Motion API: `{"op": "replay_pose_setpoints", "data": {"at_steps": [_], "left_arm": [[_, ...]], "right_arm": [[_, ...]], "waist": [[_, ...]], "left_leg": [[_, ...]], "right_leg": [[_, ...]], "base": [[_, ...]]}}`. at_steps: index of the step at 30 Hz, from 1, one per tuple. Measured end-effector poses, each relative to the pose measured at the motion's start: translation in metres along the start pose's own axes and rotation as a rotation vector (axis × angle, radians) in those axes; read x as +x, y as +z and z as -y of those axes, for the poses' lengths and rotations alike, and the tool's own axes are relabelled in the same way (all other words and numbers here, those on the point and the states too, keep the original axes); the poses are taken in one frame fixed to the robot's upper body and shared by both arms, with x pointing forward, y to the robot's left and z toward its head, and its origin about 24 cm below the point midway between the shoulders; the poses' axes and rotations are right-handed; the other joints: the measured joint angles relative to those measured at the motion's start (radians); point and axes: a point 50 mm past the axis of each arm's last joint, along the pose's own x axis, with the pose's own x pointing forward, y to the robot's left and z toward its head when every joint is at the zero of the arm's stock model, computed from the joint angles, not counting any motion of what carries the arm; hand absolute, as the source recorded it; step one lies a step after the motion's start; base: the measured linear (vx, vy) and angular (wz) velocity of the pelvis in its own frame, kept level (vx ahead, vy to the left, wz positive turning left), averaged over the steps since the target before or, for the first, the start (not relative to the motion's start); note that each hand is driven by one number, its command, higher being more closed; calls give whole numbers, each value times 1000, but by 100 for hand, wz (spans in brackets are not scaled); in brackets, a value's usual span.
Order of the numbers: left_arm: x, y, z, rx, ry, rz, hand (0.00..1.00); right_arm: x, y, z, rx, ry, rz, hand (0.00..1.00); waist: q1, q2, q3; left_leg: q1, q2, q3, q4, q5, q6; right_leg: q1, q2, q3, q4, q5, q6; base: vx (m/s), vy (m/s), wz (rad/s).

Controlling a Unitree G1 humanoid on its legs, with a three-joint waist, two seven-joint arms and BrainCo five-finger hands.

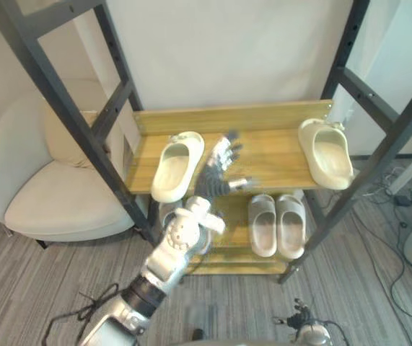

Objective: Organize the slippers on the shoe rack

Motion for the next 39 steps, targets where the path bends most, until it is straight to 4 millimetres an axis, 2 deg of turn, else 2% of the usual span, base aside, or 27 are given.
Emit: {"op": "replay_pose_setpoints", "data": {"at_steps": [3,6,9,16,20,23,34,39], "left_arm": [[7,9,-19,72,33,35,0],[13,0,-54,195,102,-30,0],[15,7,-82,262,188,-33,0],[30,23,-113,395,234,-25,0],[30,28,-133,462,277,-46,0],[31,31,-143,517,278,-71,0],[40,35,-151,600,243,-104,0],[40,33,-154,691,194,-143,0]], "right_arm": [[0,0,1,0,-2,-5,0],[1,4,2,8,2,9,0],[0,1,2,8,10,-3,0],[1,4,1,29,23,0,0],[1,1,5,59,7,-11,0],[1,0,5,59,9,-15,0],[0,-1,1,83,20,-19,0],[0,-2,1,84,21,-22,0]], "waist": [[-3,-2,-2],[-5,-2,-3],[-8,-6,-1],[-6,-8,2],[-6,-4,6],[-6,-4,10],[-6,6,20],[-7,13,24]], "left_leg": [[0,-1,0,0,0,0],[-7,-2,0,0,0,0],[-16,-2,-5,0,0,0],[-22,-8,-14,0,0,0],[-22,-6,-9,0,-2,-3],[-24,-3,-7,0,-3,-4],[-32,-3,0,0,-4,-6],[-32,-1,1,0,-6,-8]], "right_leg": [[0,-1,0,-5,0,0],[-1,1,-3,-22,7,-2],[-1,2,-10,-34,11,-1],[-2,1,-12,-37,15,-1],[-5,4,-6,-37,16,-4],[-9,7,-2,-36,17,-5],[-22,7,10,-34,17,-6],[-27,7,18,-32,16,-7]], "base": [[-10,-3,0],[0,0,0],[7,-10,4],[7,-3,2],[-17,-9,-4],[-31,-16,-4],[-7,-3,-1],[-9,-11,-5]]}}
